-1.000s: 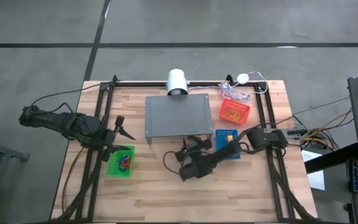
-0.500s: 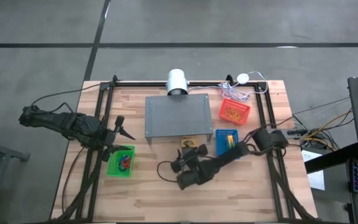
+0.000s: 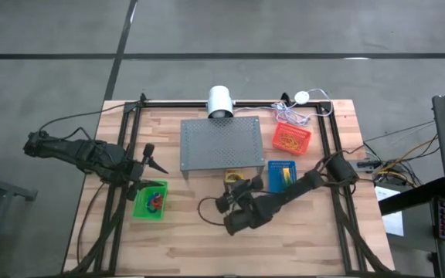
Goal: Pick & Place Office Desk Supplies
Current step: Put the yellow crayons into the blue bin
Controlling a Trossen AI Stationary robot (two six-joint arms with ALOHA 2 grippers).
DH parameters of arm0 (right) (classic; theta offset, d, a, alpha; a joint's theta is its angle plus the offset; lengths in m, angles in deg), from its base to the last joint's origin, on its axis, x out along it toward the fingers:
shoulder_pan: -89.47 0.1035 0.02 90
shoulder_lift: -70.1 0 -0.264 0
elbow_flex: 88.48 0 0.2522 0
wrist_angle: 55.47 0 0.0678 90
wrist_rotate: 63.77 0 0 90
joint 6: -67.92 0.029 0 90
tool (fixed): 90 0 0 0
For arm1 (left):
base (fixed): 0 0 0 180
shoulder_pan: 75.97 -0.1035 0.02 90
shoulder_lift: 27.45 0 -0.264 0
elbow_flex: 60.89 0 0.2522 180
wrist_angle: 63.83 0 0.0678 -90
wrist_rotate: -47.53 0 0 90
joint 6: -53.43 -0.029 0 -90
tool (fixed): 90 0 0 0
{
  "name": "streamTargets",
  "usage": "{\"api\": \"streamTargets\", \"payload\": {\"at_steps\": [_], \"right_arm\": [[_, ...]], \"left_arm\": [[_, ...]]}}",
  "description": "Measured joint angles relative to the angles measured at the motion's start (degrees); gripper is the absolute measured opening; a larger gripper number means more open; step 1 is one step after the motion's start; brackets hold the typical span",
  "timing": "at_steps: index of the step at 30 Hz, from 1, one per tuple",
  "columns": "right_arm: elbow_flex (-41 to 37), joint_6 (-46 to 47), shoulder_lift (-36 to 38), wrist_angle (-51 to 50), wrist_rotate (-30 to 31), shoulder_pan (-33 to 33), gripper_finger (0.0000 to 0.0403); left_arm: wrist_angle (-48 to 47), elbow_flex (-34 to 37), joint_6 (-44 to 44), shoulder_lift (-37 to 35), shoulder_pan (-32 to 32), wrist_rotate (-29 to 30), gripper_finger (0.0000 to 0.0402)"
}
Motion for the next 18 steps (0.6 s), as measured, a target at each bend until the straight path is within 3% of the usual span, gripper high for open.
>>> {"api": "streamTargets", "payload": {"at_steps": [5,18], "right_arm": [[-1.1,8.1,-0.1,-3.8,-0.5,-2.8,0.0211],[-1.2,5.4,-3.6,-2.1,-5.3,-7.4,0.0211]], "left_arm": [[-0.2,0.0,0.0,0.0,0.0,0.0,0.0209],[-0.3,0.0,0.0,0.0,0.0,0.0,0.0209]]}}
